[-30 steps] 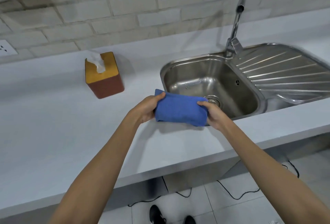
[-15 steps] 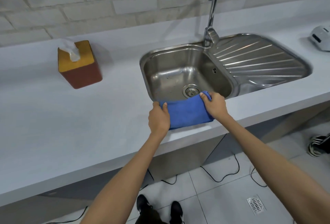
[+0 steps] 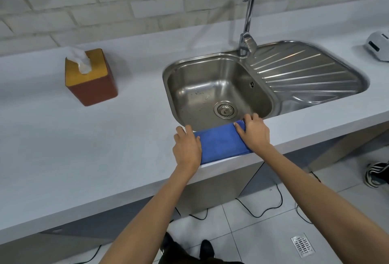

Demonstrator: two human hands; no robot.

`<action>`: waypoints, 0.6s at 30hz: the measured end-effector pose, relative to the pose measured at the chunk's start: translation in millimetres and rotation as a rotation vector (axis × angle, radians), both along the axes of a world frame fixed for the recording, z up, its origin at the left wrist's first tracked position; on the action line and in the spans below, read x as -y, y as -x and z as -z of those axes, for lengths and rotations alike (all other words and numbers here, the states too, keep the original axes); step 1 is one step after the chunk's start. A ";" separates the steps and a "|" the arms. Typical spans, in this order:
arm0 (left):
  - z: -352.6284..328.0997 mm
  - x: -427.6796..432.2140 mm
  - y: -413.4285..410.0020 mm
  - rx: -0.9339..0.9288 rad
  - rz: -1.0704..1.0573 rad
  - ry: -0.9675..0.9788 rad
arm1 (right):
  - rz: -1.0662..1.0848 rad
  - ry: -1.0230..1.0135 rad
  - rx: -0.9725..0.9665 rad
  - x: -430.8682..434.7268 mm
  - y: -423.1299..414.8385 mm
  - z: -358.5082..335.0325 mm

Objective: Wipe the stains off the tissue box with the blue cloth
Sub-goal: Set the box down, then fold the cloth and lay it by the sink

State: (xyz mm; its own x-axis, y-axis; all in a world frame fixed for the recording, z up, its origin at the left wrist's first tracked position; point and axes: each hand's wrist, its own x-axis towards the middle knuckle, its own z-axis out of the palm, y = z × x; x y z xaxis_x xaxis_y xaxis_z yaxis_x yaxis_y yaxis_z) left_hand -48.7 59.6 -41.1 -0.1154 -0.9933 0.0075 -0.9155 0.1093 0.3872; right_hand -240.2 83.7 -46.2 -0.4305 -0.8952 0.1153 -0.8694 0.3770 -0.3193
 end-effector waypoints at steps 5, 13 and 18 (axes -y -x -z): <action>-2.7 9.6 -6.1 0.005 0.030 0.021 | -0.017 0.029 -0.060 8.5 5.0 -7.6; -37.5 57.8 -27.8 -0.531 -0.185 -0.062 | -0.103 0.080 0.035 64.6 -14.5 -46.4; -62.5 108.3 -71.0 -0.851 -0.548 -0.136 | -0.206 0.105 0.152 117.3 -57.6 -68.4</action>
State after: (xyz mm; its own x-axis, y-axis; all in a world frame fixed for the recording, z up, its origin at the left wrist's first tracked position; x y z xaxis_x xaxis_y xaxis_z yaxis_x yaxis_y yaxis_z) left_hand 22.3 -48.7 21.5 0.3463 -0.9065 -0.2416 -0.2414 -0.3349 0.9108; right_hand -182.6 -33.6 22.2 -0.2600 -0.9522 0.1606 -0.8636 0.1548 -0.4799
